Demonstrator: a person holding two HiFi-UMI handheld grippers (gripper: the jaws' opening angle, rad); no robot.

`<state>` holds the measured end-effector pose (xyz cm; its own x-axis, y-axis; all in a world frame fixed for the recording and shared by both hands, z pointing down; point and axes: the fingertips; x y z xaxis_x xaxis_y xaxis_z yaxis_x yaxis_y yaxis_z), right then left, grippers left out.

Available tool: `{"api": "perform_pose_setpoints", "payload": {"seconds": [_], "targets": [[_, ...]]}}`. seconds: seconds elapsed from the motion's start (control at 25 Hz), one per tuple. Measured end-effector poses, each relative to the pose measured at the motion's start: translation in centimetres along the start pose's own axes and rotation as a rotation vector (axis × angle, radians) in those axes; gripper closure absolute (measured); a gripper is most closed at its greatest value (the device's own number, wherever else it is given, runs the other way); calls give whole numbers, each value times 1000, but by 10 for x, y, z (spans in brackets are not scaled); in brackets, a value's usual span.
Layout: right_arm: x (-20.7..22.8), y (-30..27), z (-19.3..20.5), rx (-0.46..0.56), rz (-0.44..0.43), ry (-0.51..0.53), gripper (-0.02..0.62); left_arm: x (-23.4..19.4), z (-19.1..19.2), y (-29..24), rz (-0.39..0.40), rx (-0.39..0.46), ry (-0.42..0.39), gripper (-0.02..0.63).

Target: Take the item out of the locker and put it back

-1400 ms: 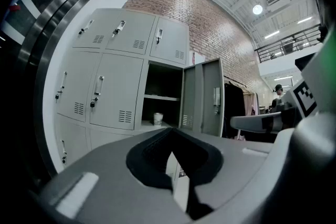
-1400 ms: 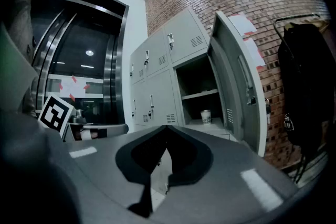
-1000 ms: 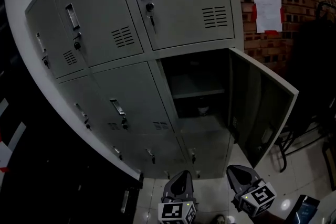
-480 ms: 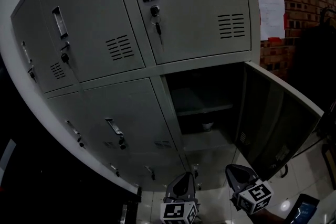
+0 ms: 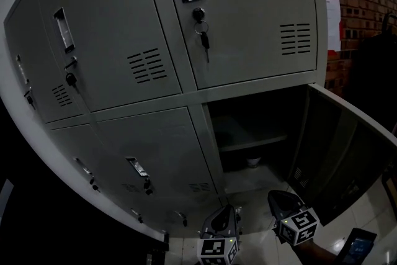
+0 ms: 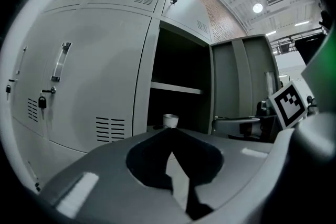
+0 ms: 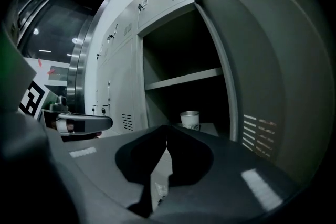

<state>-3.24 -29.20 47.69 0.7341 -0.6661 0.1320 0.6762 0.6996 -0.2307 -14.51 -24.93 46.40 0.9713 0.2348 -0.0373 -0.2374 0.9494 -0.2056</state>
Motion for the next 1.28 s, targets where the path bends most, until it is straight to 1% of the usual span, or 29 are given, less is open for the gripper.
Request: {"api": "perform_pose_setpoints", "payload": {"seconds": [0.08, 0.16, 0.28, 0.44, 0.56, 0.8, 0.92, 1.08, 1.2, 1.28], "targets": [[7, -14, 0, -8, 14, 5, 596, -3, 2, -9, 7, -10, -5, 607], [15, -29, -1, -19, 25, 17, 567, -5, 3, -17, 11, -25, -3, 607], [27, -53, -2, -38, 45, 29, 504, -6, 5, -25, 20, -64, 11, 607], [46, -90, -2, -58, 63, 24, 385, -9, 9, -37, 28, -71, -5, 607], [57, -118, -1, -90, 75, 45, 327, -12, 11, -41, 27, -96, 2, 607], [71, -163, 1, -151, 92, 84, 247, -26, 24, -47, 5, -124, 8, 607], [77, -179, 8, -192, 95, 93, 225, -32, 21, -47, -3, -123, 17, 607], [79, -194, 8, -218, 94, 102, 227, -40, 21, -49, -14, -112, 22, 607], [83, -204, 12, -238, 91, 99, 230, -46, 20, -50, -22, -100, 10, 607], [82, -209, 11, -241, 80, 101, 245, -50, 19, -49, -28, -89, 1, 607]]}}
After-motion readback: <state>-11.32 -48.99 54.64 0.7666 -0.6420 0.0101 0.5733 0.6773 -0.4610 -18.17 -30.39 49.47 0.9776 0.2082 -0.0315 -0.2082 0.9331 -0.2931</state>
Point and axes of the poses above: the fingertips, and each gripper's own axes: y backward along the fingers, x to its right, z out of its underside, and after that the axes turned 7 degrees about -x, right-handed
